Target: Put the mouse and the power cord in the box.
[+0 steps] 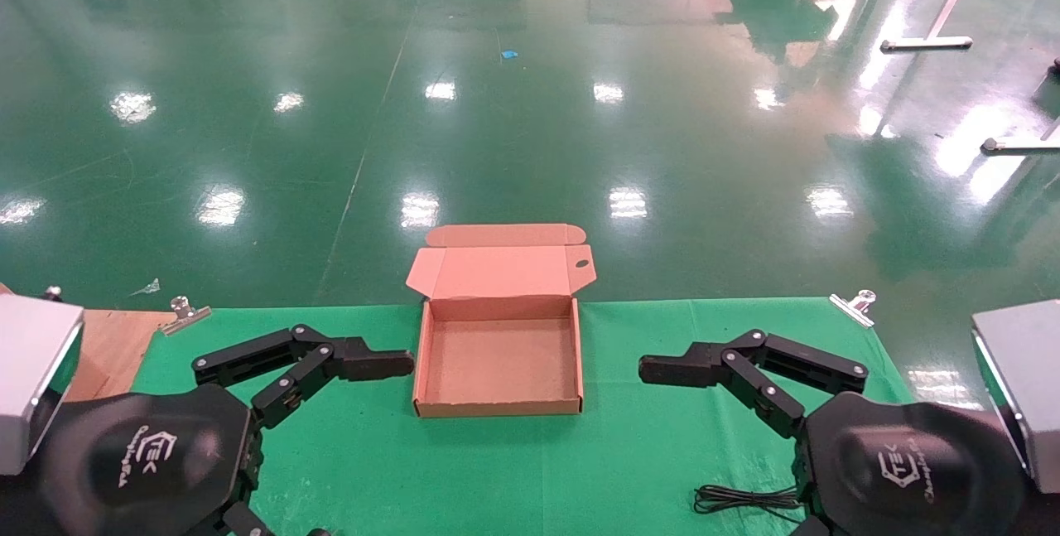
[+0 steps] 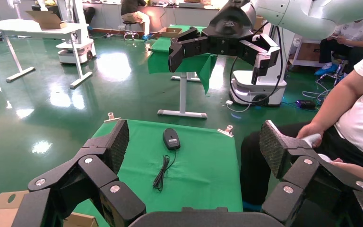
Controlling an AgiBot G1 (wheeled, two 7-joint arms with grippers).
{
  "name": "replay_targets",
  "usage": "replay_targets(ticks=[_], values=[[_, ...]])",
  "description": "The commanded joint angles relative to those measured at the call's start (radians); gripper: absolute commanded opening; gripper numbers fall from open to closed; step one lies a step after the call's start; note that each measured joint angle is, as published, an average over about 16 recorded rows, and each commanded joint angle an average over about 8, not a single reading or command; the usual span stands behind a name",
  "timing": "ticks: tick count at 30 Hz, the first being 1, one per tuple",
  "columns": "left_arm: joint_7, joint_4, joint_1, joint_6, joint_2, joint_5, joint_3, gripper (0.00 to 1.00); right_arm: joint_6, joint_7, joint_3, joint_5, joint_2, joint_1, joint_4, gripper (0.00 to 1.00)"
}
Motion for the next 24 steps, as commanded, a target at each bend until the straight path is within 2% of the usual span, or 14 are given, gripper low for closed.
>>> replay_targets(ticks=[1,24], values=[[0.0,0.0,0.0,0.0,0.0,0.0,0.0,1.0,0.0,0.0,0.0,0.0,0.0,0.0,0.0,1.0],[0.004,0.004,-0.006,0.0,0.002,0.013,0.007,1.0,-0.002,0.003,-0.008,-0.009,-0.005,-0.001,-0.006,1.0]])
